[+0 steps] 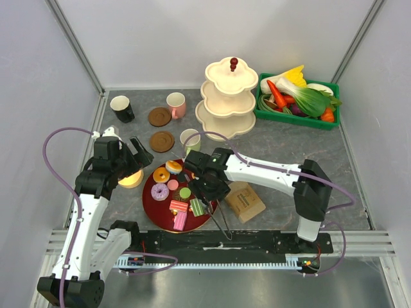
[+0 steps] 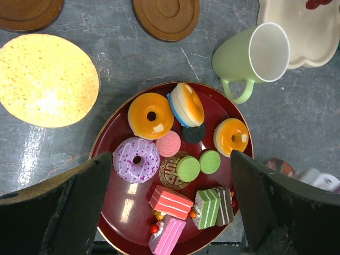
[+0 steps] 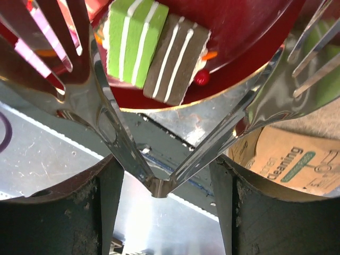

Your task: Serve the afternoon tea

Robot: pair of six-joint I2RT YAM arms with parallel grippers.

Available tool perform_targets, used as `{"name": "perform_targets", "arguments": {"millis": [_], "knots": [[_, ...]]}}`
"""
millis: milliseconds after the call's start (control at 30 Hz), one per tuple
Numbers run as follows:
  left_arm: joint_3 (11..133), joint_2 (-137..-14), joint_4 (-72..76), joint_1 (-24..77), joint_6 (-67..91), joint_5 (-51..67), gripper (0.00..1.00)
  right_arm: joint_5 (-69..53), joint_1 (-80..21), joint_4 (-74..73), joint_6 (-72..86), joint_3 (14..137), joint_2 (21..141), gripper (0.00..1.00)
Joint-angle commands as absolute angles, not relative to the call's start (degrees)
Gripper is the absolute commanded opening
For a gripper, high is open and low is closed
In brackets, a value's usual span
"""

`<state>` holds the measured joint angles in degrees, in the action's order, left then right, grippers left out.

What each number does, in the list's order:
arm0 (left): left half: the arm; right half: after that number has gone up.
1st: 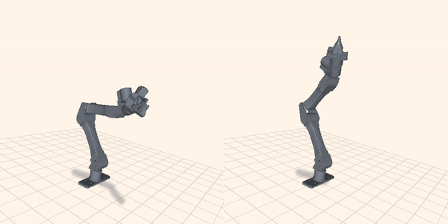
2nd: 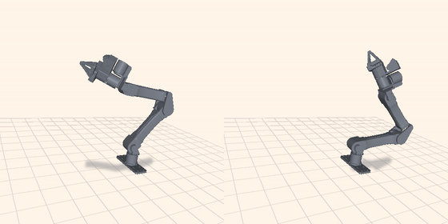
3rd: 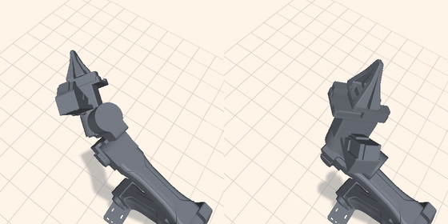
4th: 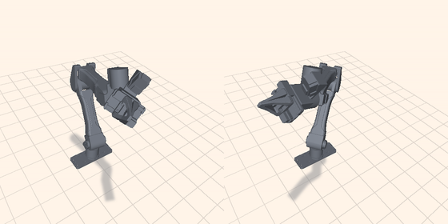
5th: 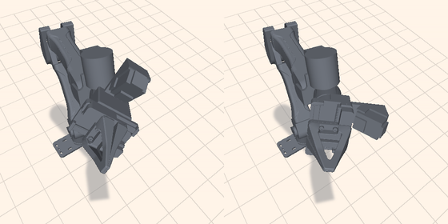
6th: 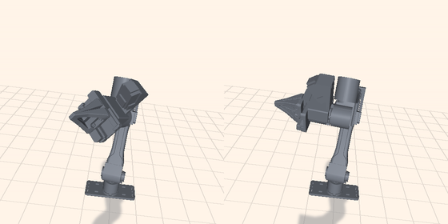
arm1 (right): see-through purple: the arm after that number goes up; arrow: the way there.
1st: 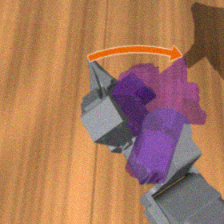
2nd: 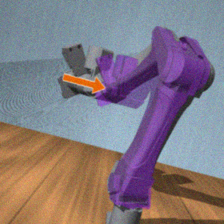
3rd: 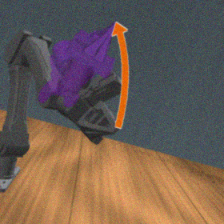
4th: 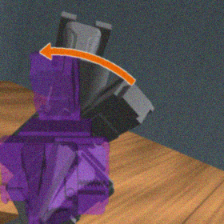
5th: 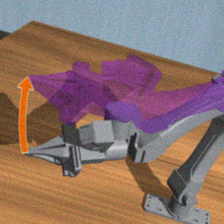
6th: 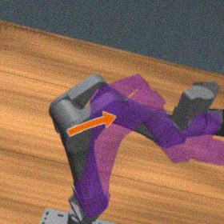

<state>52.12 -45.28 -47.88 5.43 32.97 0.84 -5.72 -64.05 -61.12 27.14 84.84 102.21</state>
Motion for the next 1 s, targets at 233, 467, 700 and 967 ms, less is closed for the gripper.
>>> {"name": "perform_targets", "arguments": {"millis": [233, 467, 700, 967], "knots": [[52.56, -45.70, -46.85, 5.10, 30.94, 2.37, 0.98, -5.01, -60.73, -57.04, 25.05, 90.79, 108.19, 0.71], [52.73, -46.05, -46.84, 5.18, 31.03, 2.37, 0.98, -2.73, -60.73, -59.14, 20.75, 99.30, 113.63, 0.71], [52.82, -46.14, -46.85, 5.10, 30.67, 2.02, 0.98, 1.04, -60.82, -63.72, 18.02, 106.52, 118.83, 0.70], [52.65, -45.97, -46.93, 5.10, 30.59, 2.11, 0.98, 6.40, -61.52, -54.51, 23.54, 90.82, 106.19, 0.73]]}}
